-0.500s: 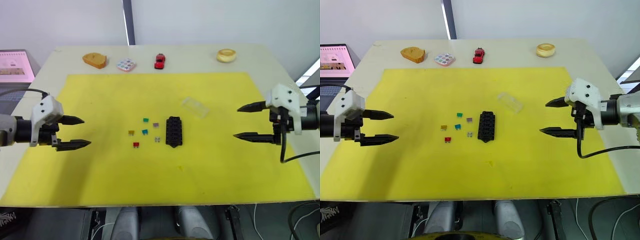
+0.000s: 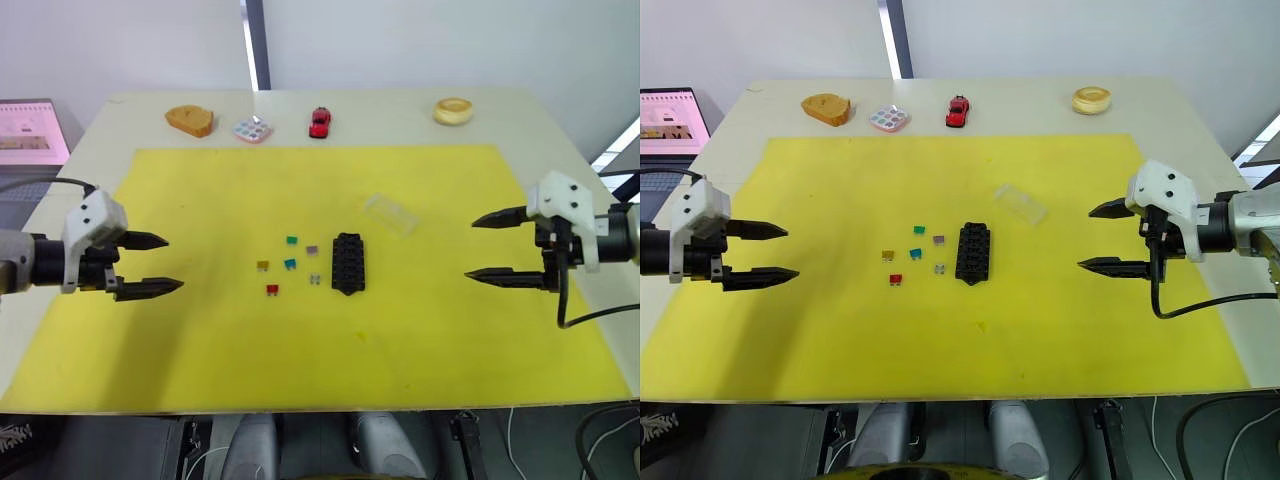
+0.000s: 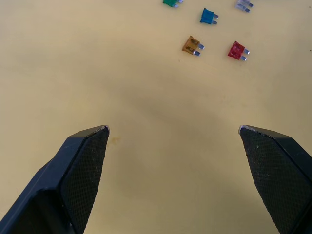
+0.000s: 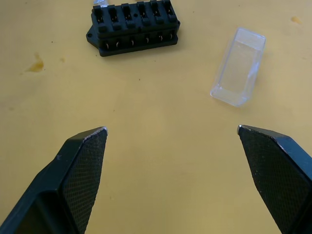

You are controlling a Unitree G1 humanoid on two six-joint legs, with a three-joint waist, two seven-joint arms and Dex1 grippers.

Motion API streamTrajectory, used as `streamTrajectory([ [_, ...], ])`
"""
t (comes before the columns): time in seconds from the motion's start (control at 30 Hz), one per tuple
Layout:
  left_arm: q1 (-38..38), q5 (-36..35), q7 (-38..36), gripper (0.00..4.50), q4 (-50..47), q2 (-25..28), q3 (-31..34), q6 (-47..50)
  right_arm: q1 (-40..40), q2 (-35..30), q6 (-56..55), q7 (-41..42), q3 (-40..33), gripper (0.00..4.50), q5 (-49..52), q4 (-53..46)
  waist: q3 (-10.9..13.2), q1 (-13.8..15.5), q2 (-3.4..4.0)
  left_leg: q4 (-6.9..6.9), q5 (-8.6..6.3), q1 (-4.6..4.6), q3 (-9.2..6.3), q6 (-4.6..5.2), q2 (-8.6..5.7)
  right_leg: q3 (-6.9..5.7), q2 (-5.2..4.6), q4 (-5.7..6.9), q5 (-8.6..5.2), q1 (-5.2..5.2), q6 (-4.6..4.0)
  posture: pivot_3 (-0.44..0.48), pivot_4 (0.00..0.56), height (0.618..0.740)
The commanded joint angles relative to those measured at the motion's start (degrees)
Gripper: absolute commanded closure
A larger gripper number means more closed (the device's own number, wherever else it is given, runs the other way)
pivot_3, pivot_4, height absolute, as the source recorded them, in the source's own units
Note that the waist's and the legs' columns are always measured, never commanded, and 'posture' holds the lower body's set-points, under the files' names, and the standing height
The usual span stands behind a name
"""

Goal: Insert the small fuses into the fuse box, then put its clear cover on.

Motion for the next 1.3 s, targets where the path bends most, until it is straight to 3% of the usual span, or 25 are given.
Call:
streamTrajectory([
  [0.03,-1.4,0.1,-0.3,0.03,0.4,0.8,0.8,-1.1,-0.2,-0.4,0.4,-0.7,-2.0,0.00,0.6,-1.1,0.0,0.0,0.00,0.00,0.00,0.00,0.00,0.00,0.00,0.00,0.00,0.00,0.00,0.00,0.00,0.000,0.150,0.740],
  [0.4,-3.1,1.2,-0.7,0.03,2.9,0.4,-0.4,-2.5,-0.5,0.5,1.0,-4.1,-2.3,0.00,0.8,-1.5,0.0,0.0,0.00,0.00,0.00,0.00,0.00,0.00,0.00,0.00,0.00,0.00,0.00,0.00,0.00,0.000,0.150,0.740],
  [0.57,-3.9,0.0,1.3,0.03,3.0,-2.3,-0.6,-0.9,-2.8,2.0,2.5,-6.5,-1.6,0.00,1.6,-1.6,0.0,0.0,0.01,0.00,0.00,0.00,0.00,0.00,0.00,0.00,0.00,0.00,0.00,0.00,0.00,0.000,0.150,0.740],
  [0.8,-2.7,-6.2,5.2,0.03,-1.9,-8.2,-1.2,11.6,-8.0,8.6,8.7,-11.6,2.5,0.00,4.7,-8.4,0.0,-0.1,-0.02,0.01,0.00,0.00,-0.05,0.00,0.00,0.00,0.02,0.07,0.00,0.00,0.00,0.000,0.150,0.740],
  [1.0,-3.3,-13.9,11.5,0.03,-3.8,-14.3,-2.3,27.5,-13.7,19.2,18.8,-20.0,7.9,0.00,10.4,-17.6,0.0,0.0,-0.02,0.07,0.00,0.00,-0.12,0.00,-0.01,0.00,0.03,0.26,0.00,-0.04,0.00,0.000,0.150,0.740],
  [1.3,-3.6,-23.2,20.5,0.03,-4.3,-22.4,0.0,45.2,-20.4,24.1,21.0,-22.5,15.0,0.00,9.2,-17.2,-0.1,0.1,-0.09,0.10,0.00,0.00,-0.15,0.00,-0.03,-0.03,-0.01,0.26,0.00,-0.02,0.00,0.000,0.150,0.740],
])
